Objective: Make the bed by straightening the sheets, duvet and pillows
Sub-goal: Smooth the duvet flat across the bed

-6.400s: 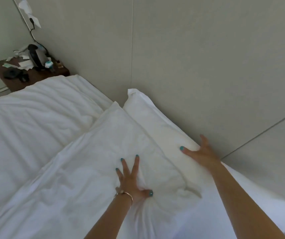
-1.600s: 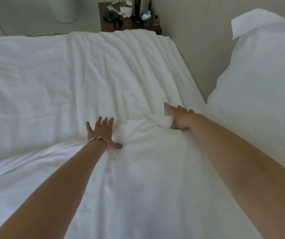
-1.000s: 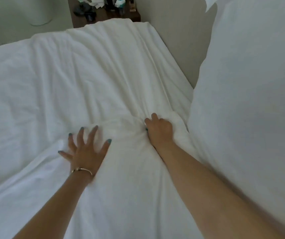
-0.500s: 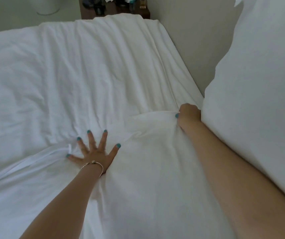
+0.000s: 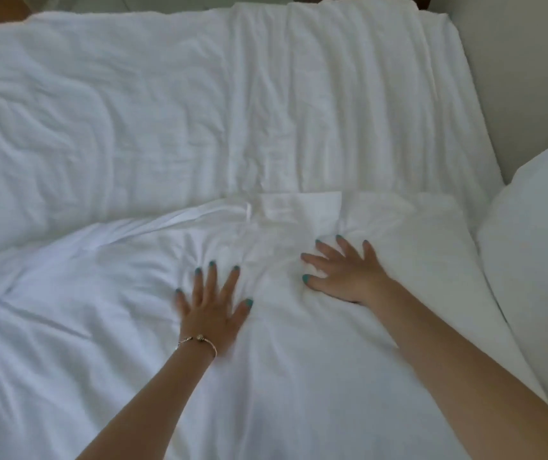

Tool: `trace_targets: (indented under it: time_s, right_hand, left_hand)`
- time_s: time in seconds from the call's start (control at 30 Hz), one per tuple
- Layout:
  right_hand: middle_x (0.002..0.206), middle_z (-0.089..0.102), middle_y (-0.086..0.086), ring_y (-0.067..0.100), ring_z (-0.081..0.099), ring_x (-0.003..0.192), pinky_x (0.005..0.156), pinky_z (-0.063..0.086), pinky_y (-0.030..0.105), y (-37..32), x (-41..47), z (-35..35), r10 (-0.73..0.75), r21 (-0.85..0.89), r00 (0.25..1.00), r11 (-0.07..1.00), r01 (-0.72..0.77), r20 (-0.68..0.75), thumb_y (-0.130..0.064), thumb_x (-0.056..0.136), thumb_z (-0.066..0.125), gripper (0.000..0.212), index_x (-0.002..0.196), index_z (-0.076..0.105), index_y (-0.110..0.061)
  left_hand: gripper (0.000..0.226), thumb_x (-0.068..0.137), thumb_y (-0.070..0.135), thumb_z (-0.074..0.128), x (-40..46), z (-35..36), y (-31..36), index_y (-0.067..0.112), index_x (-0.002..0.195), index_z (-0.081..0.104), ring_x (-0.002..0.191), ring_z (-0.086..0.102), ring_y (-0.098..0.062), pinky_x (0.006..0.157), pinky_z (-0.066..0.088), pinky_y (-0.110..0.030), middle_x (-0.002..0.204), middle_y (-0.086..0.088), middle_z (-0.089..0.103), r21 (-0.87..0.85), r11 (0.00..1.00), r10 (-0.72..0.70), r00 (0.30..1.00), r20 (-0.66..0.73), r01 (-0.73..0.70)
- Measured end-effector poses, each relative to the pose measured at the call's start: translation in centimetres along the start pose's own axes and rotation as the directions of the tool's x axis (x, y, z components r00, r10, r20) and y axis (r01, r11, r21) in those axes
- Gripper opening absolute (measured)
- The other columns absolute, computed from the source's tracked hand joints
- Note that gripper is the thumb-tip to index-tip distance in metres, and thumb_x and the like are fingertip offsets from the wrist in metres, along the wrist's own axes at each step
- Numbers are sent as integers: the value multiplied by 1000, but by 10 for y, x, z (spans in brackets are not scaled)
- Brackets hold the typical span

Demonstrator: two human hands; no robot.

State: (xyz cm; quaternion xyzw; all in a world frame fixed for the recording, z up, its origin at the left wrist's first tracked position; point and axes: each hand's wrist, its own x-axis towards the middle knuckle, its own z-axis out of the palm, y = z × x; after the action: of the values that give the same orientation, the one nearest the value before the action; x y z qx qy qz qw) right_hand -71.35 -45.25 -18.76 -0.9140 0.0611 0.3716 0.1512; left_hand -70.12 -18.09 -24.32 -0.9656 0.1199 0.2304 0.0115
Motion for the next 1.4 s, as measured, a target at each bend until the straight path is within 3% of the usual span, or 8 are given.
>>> trace_targets:
  time_s: [0.2, 0.33, 0.57, 0.77, 0.87, 0.97, 1.1, 1.4]
  right_hand:
    - [162, 12, -3, 31, 3, 148, 116, 0, 55, -87, -5, 36, 365, 19, 903, 928, -371, -226, -37, 100, 19, 52, 151, 22, -27]
    - [162, 12, 2, 23, 8, 149, 119, 10, 45, -188, 2, 77, 321, 208, 920, 938, -277, -225, -31, 97, 36, 63, 154, 14, -15]
    - [162, -12, -10, 23, -7, 150, 116, 8, 56, -400, 38, 125, 271, 303, 949, 929, -213, -163, -52, 101, 26, 57, 150, -3, -50]
    - [162, -7, -14, 16, -7, 150, 118, 3, 53, -518, 92, 97, 99, 327, 953, 945, 0, -285, -50, 96, 44, 72, 148, -5, -53]
    - [158, -27, -13, 24, -16, 148, 112, 5, 66, -541, 120, 100, 150, 156, 969, 980, -120, -196, -68, 87, 45, 88, 141, -23, -58]
    - [153, -38, -8, 30, -25, 145, 109, 3, 72, -544, 143, 116, 200, 11, 970, 980, -201, -138, -73, 84, 44, 93, 137, -31, -57]
    - [153, -38, -7, 30, -30, 144, 107, 0, 73, -548, 162, 115, 230, -7, 965, 973, -232, -124, -71, 86, 46, 92, 137, -29, -58]
    - [155, -35, -11, 26, -32, 143, 108, -9, 69, -546, 153, 124, 177, 61, 967, 984, -168, -183, -72, 87, 41, 83, 140, -21, -59]
  left_hand:
    - [64, 95, 57, 17, -40, -4, -35, 39, 150, -11, 147, -14, -15, 119, -8, -37, 160, 3, -15, -48, 984, 175, 983, 57, -172]
    - [66, 87, 59, -4, -39, -18, -126, 40, 150, -7, 148, -11, -15, 118, -8, -40, 161, 6, -11, 101, 939, 319, 943, 95, -328]
    - [61, 98, 57, 15, -17, -45, -348, 45, 145, -21, 145, -21, -20, 112, -9, -60, 152, 9, -31, 142, 978, 146, 989, 38, -150]
    - [70, 88, 59, 39, 7, -55, -486, 43, 150, 12, 137, 38, -27, 95, 43, -51, 159, -1, 12, 47, 983, 179, 980, -83, -176]
    - [72, 79, 68, 36, 27, -63, -514, 46, 147, 25, 128, 47, -25, 96, 46, -45, 157, 5, 21, -36, 981, 188, 981, -49, -190]
    - [79, 80, 78, 34, 55, -52, -528, 59, 142, -12, 146, 4, -15, 117, 12, -42, 150, 21, -30, -55, 971, 230, 973, -20, -231]
    - [81, 80, 77, 41, 85, -26, -531, 57, 143, -7, 143, -16, -8, 116, -6, -33, 147, 22, -37, -189, 953, 248, 968, 35, -237]
    - [80, 83, 70, 46, 93, -7, -531, 50, 147, 3, 139, 0, -10, 118, 6, -33, 155, 6, -25, -169, 955, 246, 969, 6, -242]
